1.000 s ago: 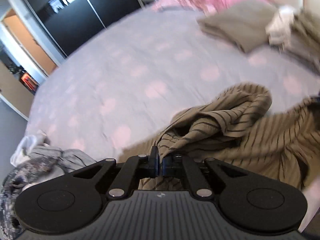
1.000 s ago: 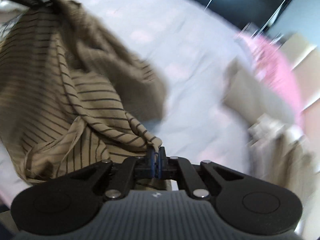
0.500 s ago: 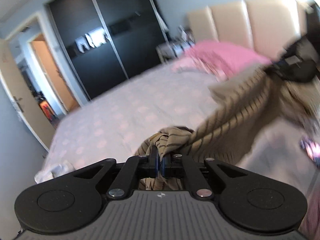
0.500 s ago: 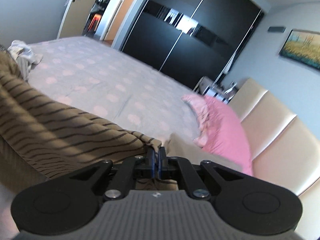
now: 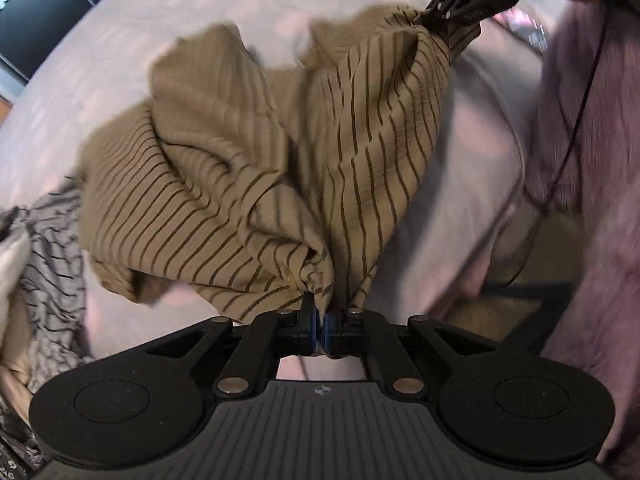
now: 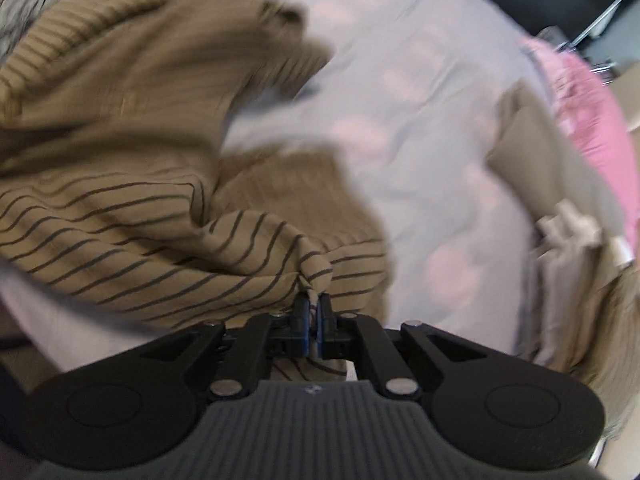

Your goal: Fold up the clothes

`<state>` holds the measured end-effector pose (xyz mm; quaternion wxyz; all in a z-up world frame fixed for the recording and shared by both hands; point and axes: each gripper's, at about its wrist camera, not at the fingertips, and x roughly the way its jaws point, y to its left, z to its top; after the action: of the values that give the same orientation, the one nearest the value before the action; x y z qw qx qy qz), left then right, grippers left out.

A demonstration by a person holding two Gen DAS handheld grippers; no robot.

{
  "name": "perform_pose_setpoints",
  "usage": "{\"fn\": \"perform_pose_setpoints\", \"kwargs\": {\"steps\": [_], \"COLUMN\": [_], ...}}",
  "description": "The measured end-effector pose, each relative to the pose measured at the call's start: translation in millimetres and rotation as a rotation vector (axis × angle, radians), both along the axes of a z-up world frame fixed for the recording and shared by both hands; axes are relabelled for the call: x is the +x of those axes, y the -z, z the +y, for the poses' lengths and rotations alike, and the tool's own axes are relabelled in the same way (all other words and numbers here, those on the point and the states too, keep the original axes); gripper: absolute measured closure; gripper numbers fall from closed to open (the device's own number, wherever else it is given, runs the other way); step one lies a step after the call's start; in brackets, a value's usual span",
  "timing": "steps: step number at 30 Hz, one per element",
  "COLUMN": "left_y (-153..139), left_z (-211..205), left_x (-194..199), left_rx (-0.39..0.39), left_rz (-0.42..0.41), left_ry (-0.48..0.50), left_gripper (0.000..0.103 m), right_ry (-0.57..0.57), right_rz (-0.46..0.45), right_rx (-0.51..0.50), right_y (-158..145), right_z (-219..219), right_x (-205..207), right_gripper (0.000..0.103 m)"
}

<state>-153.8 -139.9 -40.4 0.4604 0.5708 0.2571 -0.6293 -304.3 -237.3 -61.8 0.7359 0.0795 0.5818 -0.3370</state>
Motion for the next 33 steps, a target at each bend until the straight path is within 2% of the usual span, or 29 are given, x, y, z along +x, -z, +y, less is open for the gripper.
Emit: {"fn": "perform_pose_setpoints", "kwargs": {"steps": [4,8,10,12,14,16,19,23,26,30,33], "left_y": [14.0,3.4,-11.3,-25.9,-41.1,-55.0,-67.3,-76.1,-78.7,-70.8,-57.8], "left_z": [-5.8,-5.3,7.8,10.0,8.0,2.2,-15.4,-47.8,-74.4,-112.7,-140.1], "left_x": [2.8,13.2,16.3,24.8,32.9,39.5,50.2,64.6,73.6,88.6,98.7], "left_rx": [0.04,0.037,0.022,0.014,-0.004,-0.049,-0.113,-0.185,-0.242,-0.269,-0.264], "left_rz": [0.001,0.041,0.064,0.097,0.122,0.104,0.046,0.024,-0.011,-0.003,0.029], "left_ry": [-0.008,-0.004,0.006,0.009,0.012,0.008,-0.021,-0.064,-0.07,-0.105,-0.123], "left_gripper": [0.099,0.08,0.075,0.072,0.071,0.067,0.067,0.067,0.066,0.06,0.058], "right_ry": [0.001,-0.003,0.01,0.027,0.039,0.05,0.073,0.11,0.146,0.227,0.281], "right_rz": [0.024,0.027,0.001,-0.029,-0.057,-0.087,-0.13,-0.162,-0.176,-0.199,-0.244], "right_rx": [0.081,0.098,0.099,0.103,0.101,0.094,0.065,0.04,0.056,0.096,0.152], "right_y": [24.7,25.3,17.2,11.9,4.3,-6.8,-19.6,-25.7,-20.4,-4.2,3.3], "right_z": [10.7,11.3,8.6,2.0,-1.1,-1.8,-5.3,-17.9,-31.3,-52.6,-66.2], "right_x": [-6.9,-10.3,-15.2,-20.0,-27.0,-32.2,-38.2,-36.2,-32.4,-28.0,-26.5], "right_gripper": [0.099,0.093,0.092,0.079,0.078,0.077,0.075,0.071,0.07,0.062,0.062]}}
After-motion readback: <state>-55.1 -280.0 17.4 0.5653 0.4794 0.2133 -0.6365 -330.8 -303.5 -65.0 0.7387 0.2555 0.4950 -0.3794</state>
